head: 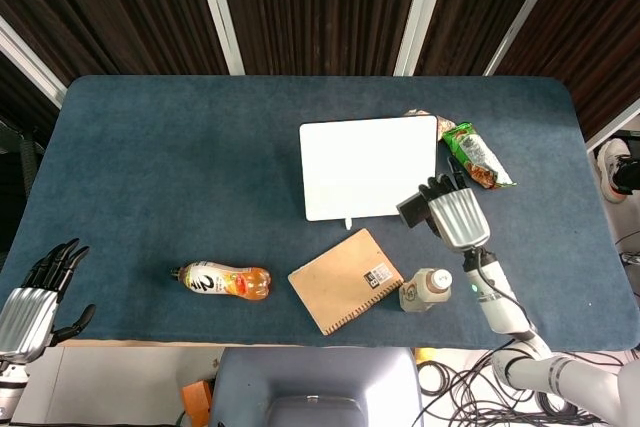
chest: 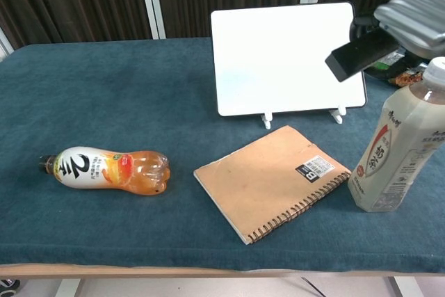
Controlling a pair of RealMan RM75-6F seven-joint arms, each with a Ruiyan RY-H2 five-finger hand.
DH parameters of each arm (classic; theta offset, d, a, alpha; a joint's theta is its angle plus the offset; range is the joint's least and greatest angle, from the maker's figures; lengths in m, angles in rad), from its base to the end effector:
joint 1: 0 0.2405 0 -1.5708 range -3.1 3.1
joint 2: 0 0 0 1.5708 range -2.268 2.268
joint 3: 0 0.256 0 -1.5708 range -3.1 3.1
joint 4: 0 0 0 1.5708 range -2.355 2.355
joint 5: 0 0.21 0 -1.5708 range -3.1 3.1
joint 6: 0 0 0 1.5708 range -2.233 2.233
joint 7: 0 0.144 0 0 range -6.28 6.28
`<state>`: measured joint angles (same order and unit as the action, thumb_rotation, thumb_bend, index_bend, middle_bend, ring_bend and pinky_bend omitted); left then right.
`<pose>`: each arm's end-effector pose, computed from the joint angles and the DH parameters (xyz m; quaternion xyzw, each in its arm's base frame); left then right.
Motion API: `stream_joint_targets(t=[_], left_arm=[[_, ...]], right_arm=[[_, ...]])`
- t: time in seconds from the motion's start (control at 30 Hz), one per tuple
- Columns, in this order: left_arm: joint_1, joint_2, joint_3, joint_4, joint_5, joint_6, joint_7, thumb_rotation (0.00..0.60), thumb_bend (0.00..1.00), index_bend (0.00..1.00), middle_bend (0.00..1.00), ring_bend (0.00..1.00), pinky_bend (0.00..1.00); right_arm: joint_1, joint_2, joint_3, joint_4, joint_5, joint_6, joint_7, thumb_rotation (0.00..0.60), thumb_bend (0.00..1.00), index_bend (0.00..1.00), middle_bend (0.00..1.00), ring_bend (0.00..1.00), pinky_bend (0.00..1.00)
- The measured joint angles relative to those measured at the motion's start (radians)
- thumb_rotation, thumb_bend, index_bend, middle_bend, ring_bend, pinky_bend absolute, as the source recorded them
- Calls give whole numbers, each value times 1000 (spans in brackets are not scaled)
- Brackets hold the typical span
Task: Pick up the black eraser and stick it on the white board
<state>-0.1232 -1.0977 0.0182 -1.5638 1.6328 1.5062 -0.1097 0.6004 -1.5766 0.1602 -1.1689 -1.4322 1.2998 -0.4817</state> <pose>-0.3029 0.1780 0.1562 -0.6405 -0.3752 -0.4161 0.5253 -0.2085 -0.3499 0.0419 0.7101 -0.1272 0.3611 0.5909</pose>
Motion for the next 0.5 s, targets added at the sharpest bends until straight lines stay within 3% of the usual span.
stream_joint_targets(t=[0.23, 0.5], left_arm=[[-1, 3, -1, 2, -4, -2, -9, 600, 324, 0, 0, 0, 148], [-3, 7, -6, 6, -17, -9, -26, 600, 323, 0, 0, 0, 148]], right_arm=[[122, -123, 97, 138, -10, 5, -191, 600, 268, 841, 521, 382, 113], [216, -228, 129, 355, -2, -37, -235, 600, 267, 841, 523, 383, 113]])
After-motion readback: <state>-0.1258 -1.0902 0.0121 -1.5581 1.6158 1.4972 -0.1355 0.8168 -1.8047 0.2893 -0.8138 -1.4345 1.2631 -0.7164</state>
